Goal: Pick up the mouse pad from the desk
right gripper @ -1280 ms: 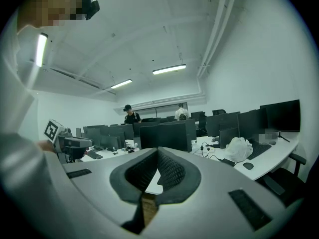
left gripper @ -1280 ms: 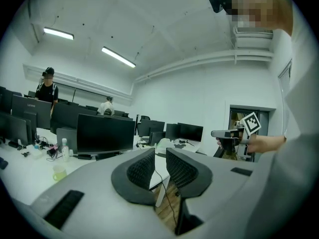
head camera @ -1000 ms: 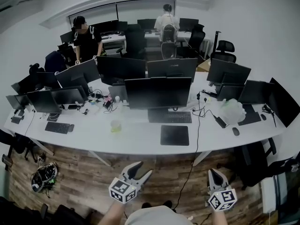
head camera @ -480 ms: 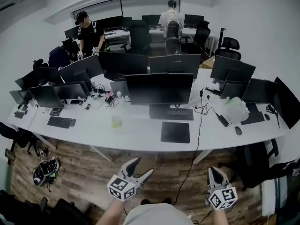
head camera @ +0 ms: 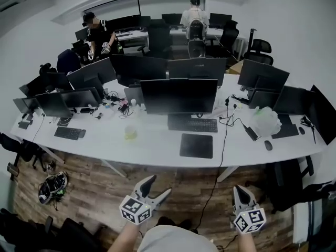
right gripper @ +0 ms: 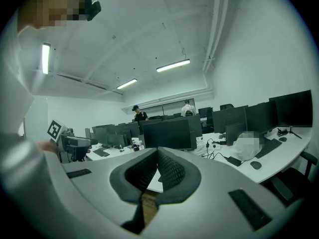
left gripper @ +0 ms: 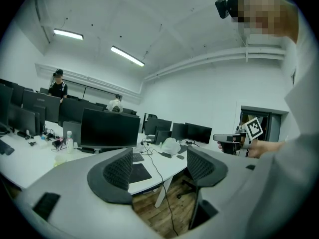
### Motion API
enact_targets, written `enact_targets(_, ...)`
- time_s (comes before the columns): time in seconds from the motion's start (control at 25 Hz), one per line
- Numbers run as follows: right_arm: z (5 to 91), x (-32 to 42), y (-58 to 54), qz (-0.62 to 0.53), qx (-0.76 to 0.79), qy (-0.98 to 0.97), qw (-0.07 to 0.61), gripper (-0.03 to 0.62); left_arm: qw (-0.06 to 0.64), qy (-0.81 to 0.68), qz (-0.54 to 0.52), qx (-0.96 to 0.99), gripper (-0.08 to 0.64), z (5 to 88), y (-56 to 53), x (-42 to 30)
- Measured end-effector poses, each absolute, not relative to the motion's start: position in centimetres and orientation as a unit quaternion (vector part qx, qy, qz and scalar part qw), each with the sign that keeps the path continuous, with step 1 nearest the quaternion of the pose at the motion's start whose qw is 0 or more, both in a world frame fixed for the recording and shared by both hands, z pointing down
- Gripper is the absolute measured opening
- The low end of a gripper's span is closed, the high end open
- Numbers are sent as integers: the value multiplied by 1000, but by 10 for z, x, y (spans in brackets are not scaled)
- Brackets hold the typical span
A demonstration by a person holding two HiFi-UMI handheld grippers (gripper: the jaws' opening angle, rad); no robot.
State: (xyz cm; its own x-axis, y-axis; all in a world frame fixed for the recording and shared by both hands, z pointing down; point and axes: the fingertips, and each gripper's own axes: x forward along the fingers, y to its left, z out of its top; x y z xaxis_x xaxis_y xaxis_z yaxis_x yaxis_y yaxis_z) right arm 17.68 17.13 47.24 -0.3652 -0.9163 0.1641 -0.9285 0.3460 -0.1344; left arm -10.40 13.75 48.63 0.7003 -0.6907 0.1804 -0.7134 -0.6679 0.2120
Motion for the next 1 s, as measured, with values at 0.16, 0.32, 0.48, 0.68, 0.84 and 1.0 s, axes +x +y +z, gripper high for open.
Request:
enact_targets(0.16, 475, 176, 168, 114, 563, -818, 33, 11, 142, -388, 48, 909, 356, 492, 134, -105)
enact_targets(0.32, 481, 172, 160, 120, 563, -817, 43, 11, 148, -388, 45, 909, 357, 495, 124, -107)
enact_targets(0.48, 482, 170, 144, 123, 569, -811, 51, 11, 149, -383, 41, 911, 359, 498, 104, -110)
enact_targets(0.68, 485, 162, 116, 129, 581, -801, 58, 11, 154, -372, 40, 914, 364, 501, 67, -117)
enact_targets(0.84, 484, 154, 90, 134, 590, -794, 63, 11, 149, -359, 52, 920, 366, 505, 34, -117)
enact_targets(1.0, 487, 148, 62, 140, 600, -785, 65, 11, 156, -341, 58, 925, 367, 511, 1, -119)
